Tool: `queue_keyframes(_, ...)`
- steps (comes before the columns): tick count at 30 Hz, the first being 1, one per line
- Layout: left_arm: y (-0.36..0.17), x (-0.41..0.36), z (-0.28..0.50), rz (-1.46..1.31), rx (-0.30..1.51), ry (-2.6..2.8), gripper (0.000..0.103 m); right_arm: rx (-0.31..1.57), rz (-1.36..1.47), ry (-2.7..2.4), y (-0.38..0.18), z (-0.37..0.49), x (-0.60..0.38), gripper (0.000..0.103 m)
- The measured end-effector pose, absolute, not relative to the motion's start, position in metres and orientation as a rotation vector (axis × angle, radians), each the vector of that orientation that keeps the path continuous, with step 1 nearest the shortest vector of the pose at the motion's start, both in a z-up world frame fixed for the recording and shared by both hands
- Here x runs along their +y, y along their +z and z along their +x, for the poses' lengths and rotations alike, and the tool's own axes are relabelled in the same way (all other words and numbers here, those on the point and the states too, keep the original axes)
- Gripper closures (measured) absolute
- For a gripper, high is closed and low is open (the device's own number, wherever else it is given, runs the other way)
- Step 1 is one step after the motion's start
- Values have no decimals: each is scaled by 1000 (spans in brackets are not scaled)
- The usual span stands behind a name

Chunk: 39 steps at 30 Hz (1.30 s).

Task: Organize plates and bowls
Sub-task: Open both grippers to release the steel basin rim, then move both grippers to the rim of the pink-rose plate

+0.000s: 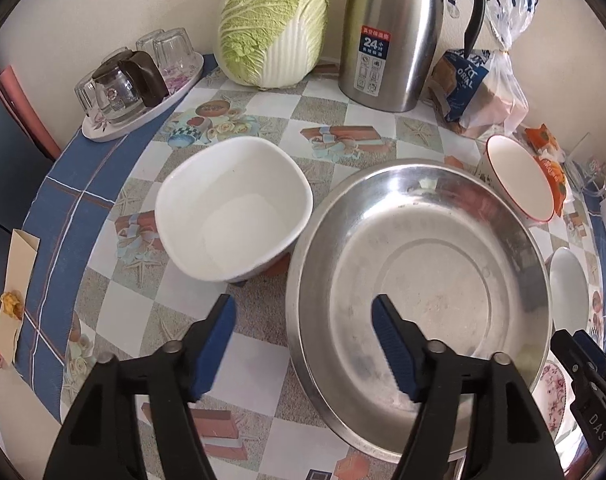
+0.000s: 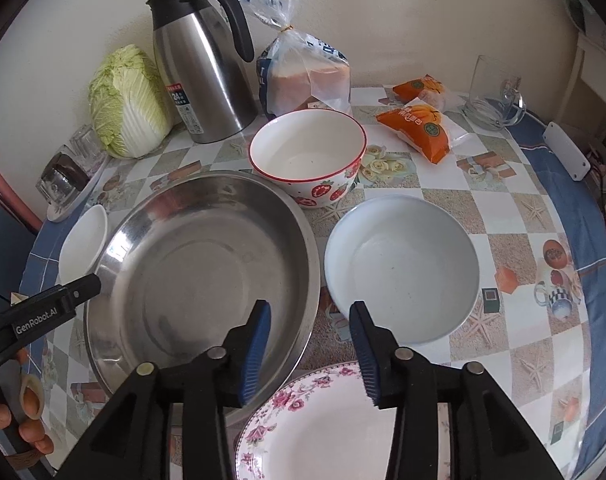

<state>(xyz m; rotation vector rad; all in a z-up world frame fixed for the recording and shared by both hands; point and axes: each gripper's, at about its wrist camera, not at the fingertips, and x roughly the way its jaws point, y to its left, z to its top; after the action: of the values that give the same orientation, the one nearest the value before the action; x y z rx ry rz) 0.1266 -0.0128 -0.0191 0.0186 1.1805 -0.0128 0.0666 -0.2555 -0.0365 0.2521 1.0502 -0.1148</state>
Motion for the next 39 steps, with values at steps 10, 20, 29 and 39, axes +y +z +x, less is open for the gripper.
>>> queue_keyframes(10,-12,-15,119,0,1155,-13,10,1094,272,-112,-39,60,-258,27)
queue_keyframes(20,-5,-16,107,-25,1142,-15,5,1089,268,-114,-32,50,-260,14)
queue_keyframes(29,3,-24,92,-53,1130,-46,5,1074,268,-142,-27,31,-268,3)
queue_keyframes(39,15,-27,67,-165,1081,-60,4,1013,328,-157,-16,6,-281,0)
